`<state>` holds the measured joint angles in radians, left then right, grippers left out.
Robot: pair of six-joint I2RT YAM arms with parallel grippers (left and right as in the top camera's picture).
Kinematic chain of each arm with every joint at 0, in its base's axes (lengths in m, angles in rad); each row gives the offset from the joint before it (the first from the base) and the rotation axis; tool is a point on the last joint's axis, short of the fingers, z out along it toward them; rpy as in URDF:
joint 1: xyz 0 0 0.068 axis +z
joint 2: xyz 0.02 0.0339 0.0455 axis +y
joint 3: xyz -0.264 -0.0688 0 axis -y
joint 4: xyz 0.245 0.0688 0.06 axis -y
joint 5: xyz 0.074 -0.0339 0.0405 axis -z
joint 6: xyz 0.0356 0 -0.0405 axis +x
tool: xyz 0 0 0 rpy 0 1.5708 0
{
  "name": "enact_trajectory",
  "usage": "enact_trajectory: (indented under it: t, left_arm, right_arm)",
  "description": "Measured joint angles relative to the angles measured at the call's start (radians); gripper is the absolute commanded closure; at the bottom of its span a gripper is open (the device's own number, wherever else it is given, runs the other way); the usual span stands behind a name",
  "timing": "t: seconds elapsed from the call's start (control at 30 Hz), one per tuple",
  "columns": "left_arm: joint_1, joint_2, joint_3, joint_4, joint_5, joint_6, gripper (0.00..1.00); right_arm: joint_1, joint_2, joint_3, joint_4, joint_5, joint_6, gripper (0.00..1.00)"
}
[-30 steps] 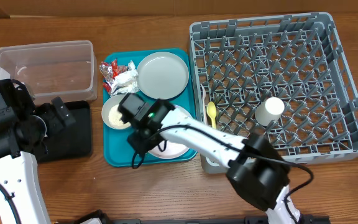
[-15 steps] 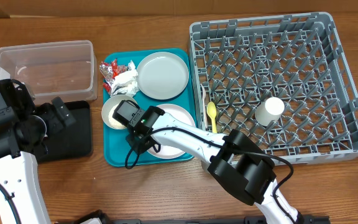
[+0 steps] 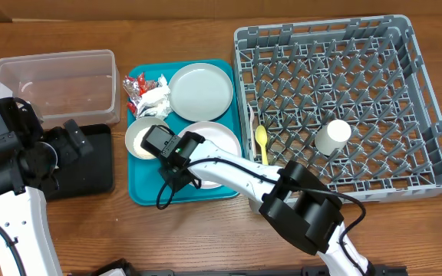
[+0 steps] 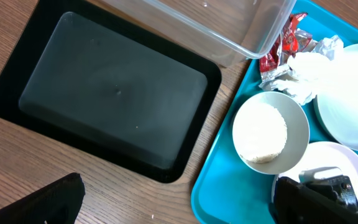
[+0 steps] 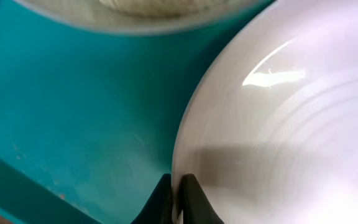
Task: Sort waste into correct bins and load items into the dishwasher rack
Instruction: 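Move the right gripper to the pink plate and grip its rim, then lift the pink plate and stand it upright in the rack's back right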
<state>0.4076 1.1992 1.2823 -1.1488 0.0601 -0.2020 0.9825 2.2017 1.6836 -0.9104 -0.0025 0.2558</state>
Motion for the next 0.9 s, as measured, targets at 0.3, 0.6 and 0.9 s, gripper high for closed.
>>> enact_trajectory:
  t: [0.3,0.6,0.9]
  left_arm:
    - [0.0,0.0,0.0,0.0,0.0,0.0,0.0]
    - [0.0,0.0,0.0,0.0,0.0,0.0,0.0]
    - [0.0,0.0,0.0,0.0,0.0,0.0,0.0]
  right_arm:
    - [0.001,-0.034,0.079,-0.14,0.002,-0.006,0.96]
    - [0.0,-0.13,0.152,-0.196,0.008,-0.001,0.96]
    - [-0.002,-0.304,0.194,-0.182,0.037,-0.053,0.96]
